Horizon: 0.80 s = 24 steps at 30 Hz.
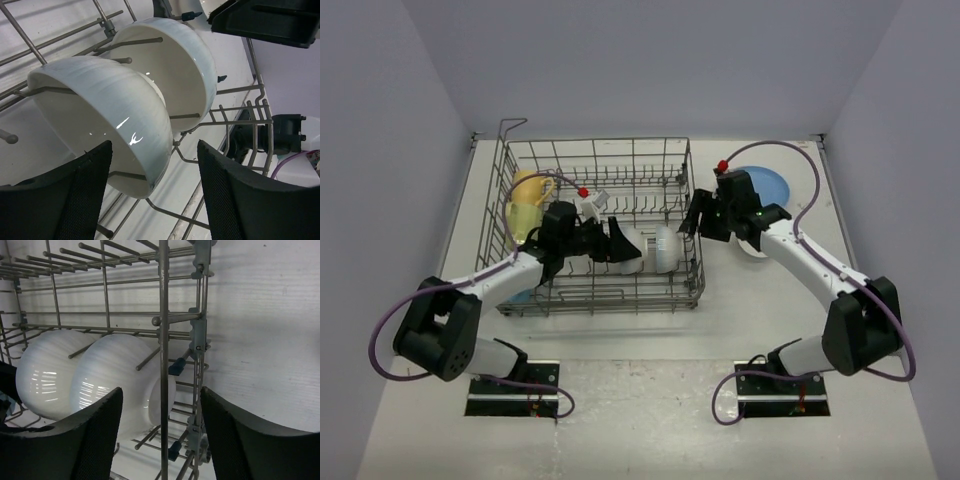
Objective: Unload the mixed dishes from the dish rack
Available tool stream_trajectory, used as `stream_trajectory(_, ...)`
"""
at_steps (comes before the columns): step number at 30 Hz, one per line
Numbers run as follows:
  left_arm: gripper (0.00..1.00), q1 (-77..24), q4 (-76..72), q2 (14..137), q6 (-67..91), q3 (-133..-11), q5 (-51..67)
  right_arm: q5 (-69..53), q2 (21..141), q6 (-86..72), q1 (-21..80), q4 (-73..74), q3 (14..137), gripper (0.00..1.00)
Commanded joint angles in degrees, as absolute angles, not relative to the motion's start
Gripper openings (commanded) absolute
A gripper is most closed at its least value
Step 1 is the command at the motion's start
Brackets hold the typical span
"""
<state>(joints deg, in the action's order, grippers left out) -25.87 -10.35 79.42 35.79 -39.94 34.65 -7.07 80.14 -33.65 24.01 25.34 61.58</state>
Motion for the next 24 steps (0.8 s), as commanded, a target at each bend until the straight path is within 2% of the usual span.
stream_trajectory(1,0.69,-24.6,-19.6,80.4,38.8,-37.9,39.0,-7.2,82.2,-34.7,25.0,24.4,64.6,0.62)
stream_trajectory(2,0.67,-24.5,-20.6,80.6,39.6,-37.6,39.6,-7.2,83.1,-34.9,25.0,24.4,64.5,0.49)
stream_trajectory(4,0.61,-24.3,-23.1,81.6,40.2,-37.4,40.9,-7.1,83.8,-35.4,25.2,24.6,64.4,0.39)
stream_trajectory(5,0.54,-24.3,-23.9,82.0,40.4,-37.4,41.4,-6.9,84.1,-35.6,25.3,24.8,64.2,0.32)
stream_trajectory(10,0.32,-23.8,-33.1,84.8,44.5,-36.2,46.8,-6.2,85.1,-36.5,25.3,25.3,63.3,0.26)
stream_trajectory(14,0.0,-23.4,-37.5,85.7,47.5,-35.0,49.0,-5.2,85.3,-36.8,25.4,25.7,62.8,0.24)
stream_trajectory(20,0.0,-22.6,-44.0,82.1,51.4,-32.9,50.2,-3.1,85.7,-38.2,25.4,27.0,62.5,0.19)
stream_trajectory(24,0.0,-22.1,-44.3,75.3,51.1,-34.1,50.9,-1.9,85.6,-39.2,25.4,27.3,62.1,0.15)
